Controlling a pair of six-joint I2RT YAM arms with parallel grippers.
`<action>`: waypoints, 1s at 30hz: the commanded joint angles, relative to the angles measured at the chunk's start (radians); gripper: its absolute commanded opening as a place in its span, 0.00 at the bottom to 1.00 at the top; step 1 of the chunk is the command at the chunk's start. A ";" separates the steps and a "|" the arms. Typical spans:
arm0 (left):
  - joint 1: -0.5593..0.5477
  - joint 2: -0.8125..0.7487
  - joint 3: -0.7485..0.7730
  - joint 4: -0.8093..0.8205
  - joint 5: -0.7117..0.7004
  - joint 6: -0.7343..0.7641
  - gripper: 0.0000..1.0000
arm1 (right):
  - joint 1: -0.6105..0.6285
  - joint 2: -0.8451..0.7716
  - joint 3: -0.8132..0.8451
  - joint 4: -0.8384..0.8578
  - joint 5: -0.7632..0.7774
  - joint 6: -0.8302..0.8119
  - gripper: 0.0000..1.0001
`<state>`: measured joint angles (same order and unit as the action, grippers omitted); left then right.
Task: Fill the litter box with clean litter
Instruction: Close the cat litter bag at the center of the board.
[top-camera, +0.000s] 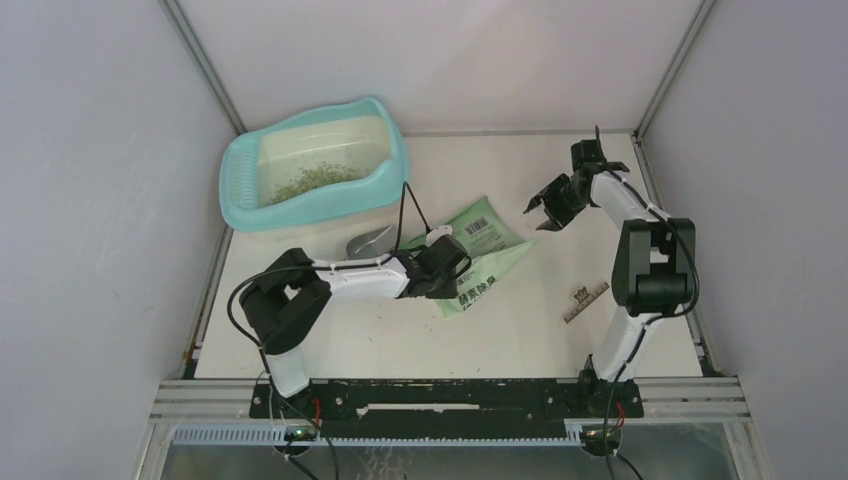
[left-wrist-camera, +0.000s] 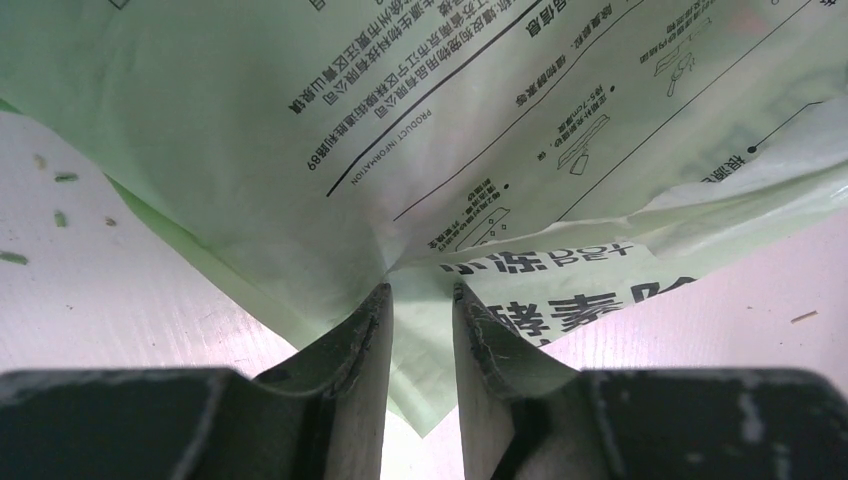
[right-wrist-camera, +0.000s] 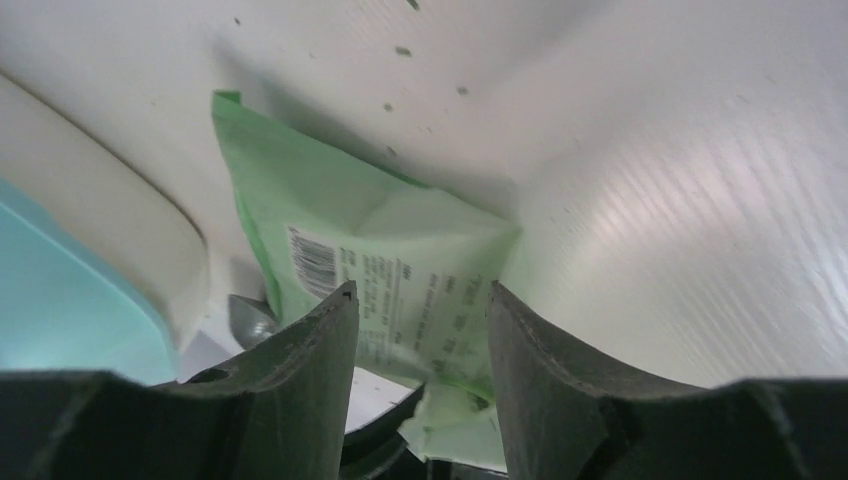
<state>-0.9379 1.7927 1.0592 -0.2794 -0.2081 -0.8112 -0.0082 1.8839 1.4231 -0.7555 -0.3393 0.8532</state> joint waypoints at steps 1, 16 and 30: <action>0.016 -0.012 -0.025 -0.001 -0.045 0.029 0.33 | 0.043 -0.230 -0.063 -0.009 0.192 -0.098 0.56; 0.035 -0.001 -0.022 0.003 -0.034 0.027 0.33 | 0.429 -0.575 -0.329 -0.025 0.428 -0.429 0.11; 0.048 -0.011 -0.032 -0.015 -0.048 0.024 0.33 | 0.435 -0.416 -0.369 0.155 0.303 -0.434 0.11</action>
<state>-0.9123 1.7931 1.0592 -0.2737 -0.2073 -0.8108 0.4274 1.4052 0.9836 -0.7124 0.0074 0.4416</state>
